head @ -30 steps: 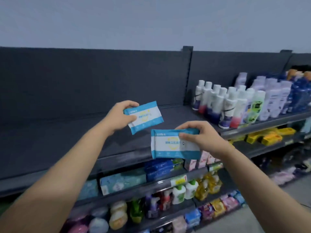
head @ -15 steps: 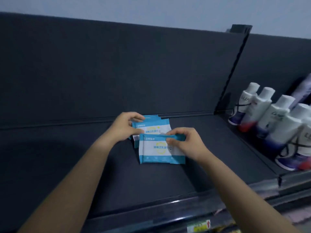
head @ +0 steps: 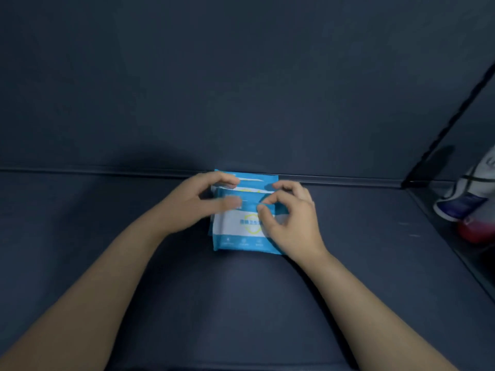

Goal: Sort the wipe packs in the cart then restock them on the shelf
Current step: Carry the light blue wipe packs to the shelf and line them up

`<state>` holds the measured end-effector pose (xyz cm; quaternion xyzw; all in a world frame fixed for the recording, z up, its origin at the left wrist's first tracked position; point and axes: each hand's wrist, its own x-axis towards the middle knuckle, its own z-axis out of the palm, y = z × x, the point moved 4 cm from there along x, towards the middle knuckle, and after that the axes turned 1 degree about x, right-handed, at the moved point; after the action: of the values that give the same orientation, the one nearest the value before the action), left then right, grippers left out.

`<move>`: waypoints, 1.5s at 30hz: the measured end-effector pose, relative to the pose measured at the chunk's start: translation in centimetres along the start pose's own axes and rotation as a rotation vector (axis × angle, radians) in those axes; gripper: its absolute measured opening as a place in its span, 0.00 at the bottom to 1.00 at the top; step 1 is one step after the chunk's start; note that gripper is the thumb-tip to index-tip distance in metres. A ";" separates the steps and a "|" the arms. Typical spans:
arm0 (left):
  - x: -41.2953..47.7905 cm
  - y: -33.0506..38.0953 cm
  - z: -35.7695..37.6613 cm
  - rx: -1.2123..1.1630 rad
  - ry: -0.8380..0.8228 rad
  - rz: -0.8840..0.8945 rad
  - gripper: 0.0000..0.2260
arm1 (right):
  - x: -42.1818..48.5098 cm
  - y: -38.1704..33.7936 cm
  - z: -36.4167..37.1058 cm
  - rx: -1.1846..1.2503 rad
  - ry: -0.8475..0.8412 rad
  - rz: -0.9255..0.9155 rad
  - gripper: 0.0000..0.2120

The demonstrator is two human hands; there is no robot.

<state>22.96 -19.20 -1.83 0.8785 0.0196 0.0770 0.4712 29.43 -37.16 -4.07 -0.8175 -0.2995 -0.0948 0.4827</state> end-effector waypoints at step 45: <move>-40.3 21.8 54.2 0.788 -0.735 1.165 0.33 | -74.4 -3.5 -26.4 -0.586 0.469 1.579 0.29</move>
<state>-9.32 -80.30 -17.88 0.8185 -0.5743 0.0036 -0.0141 -28.76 -87.83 -20.91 -0.8366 0.4979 0.0282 0.2268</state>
